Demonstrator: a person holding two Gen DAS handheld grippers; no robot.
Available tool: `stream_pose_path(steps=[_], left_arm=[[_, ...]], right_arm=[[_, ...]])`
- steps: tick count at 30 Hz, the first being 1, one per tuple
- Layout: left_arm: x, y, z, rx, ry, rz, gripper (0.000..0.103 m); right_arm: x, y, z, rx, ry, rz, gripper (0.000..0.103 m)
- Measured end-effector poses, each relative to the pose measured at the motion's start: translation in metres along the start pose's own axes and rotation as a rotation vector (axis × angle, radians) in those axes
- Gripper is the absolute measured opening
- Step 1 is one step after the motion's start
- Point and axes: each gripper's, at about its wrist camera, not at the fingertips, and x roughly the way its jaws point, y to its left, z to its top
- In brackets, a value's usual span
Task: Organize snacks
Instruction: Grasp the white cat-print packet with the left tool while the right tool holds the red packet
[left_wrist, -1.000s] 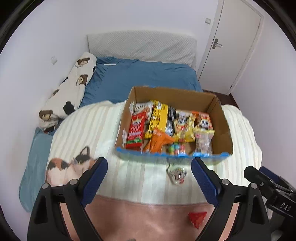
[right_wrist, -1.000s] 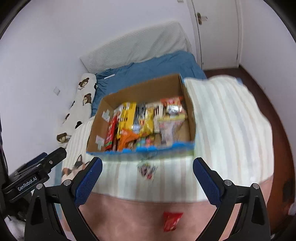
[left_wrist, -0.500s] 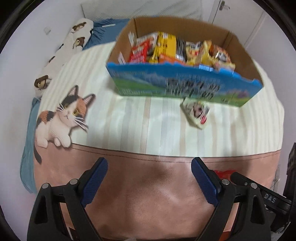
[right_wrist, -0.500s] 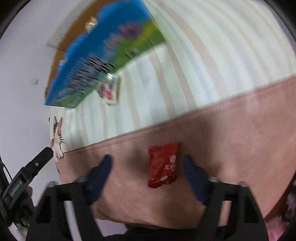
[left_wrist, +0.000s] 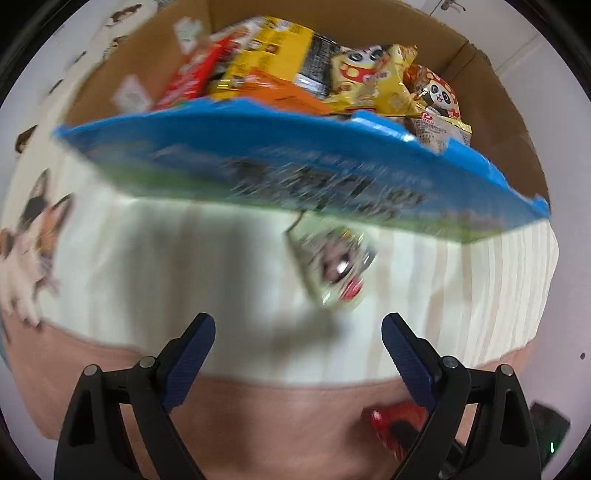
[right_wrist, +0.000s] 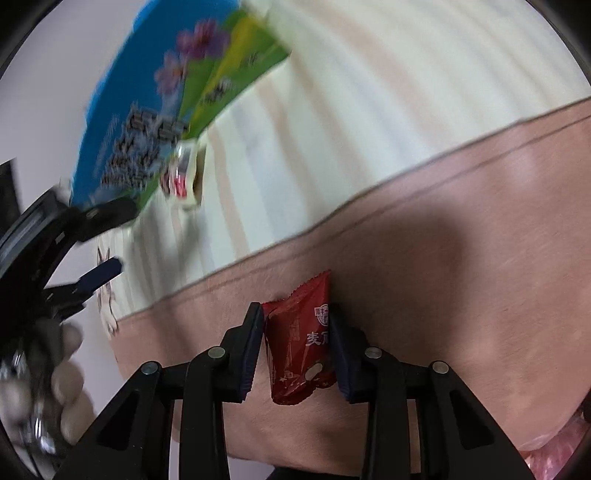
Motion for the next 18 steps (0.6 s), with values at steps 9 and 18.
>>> stream_pose_path(steps=[9,18], left_arm=[[0.048,-0.026,0.024,0.027,0.015,0.054,0.092],[0.047,-0.033,0.027,0.025,-0.041,0.073,0.064]], right_arm=[[-0.014,-0.006,0.030,-0.006,-0.052,-0.062,0.037],[-0.018,-0.011,0.037,0.001,-0.059,-0.048,0.037]])
